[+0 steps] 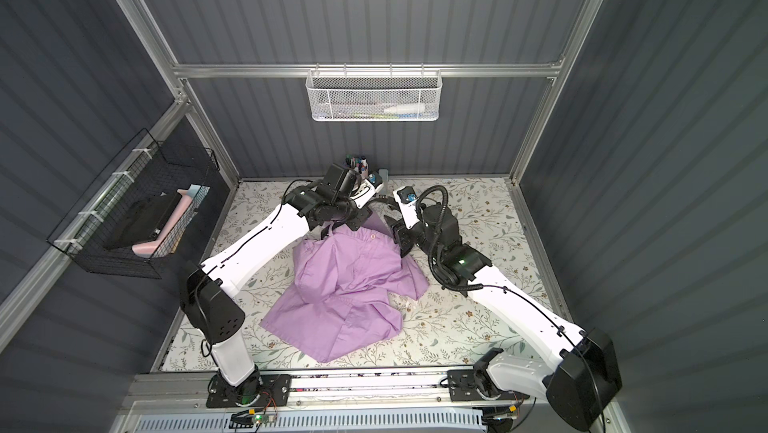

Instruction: Remove the belt from the trousers

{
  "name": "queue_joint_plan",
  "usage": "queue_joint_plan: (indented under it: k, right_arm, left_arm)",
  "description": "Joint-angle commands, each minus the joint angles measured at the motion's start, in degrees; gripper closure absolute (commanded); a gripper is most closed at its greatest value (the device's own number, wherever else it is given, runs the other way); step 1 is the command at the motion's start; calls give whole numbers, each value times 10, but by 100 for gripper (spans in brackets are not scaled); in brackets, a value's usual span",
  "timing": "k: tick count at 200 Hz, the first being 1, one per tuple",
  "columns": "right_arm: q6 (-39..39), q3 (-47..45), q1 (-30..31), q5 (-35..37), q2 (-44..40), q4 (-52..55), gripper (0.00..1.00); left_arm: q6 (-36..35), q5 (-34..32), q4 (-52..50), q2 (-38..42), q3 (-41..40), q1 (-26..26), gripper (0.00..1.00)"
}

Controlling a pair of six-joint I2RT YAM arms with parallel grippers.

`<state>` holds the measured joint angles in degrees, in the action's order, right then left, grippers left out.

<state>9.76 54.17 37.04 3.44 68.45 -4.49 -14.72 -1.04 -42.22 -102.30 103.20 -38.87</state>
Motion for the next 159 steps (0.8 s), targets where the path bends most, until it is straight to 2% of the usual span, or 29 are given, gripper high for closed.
queue_joint_plan:
  k: [1,19,48,68,74,82,90,99,115,126,143,159]
  right_arm:
    - [62,-2,1,51,-1,-13,35]
    - [86,15,1,52,6,-12,35]
    - [116,52,1,32,64,1,35]
    - [114,72,3,16,89,4,37]
    - [109,75,4,14,93,0,40]
    - [100,80,6,11,98,-6,50]
    - [82,82,7,9,100,-19,66]
    - [54,80,7,3,96,-38,83]
    - [15,64,7,-26,84,-85,100]
    - [-11,53,7,-40,77,-112,100]
    - [-36,45,7,-56,70,-133,100]
    - [-46,43,7,-66,65,-136,100]
  left_arm:
    - [10,7,-25,41,-9,-2,100]
    - [3,6,-32,45,-9,-3,100]
    - [-7,0,-42,47,-3,-7,100]
    - [-7,-4,-44,49,5,-7,100]
    - [-5,-3,-44,51,7,-7,100]
    - [0,-3,-37,55,6,-7,99]
    - [6,-3,-26,61,0,-7,96]
    - [15,0,-11,72,-14,-7,91]
    - [58,4,19,101,-54,-7,77]
    - [71,0,69,125,-94,-7,65]
    - [81,-12,143,158,-156,-7,40]
    - [84,-27,179,173,-192,-5,31]
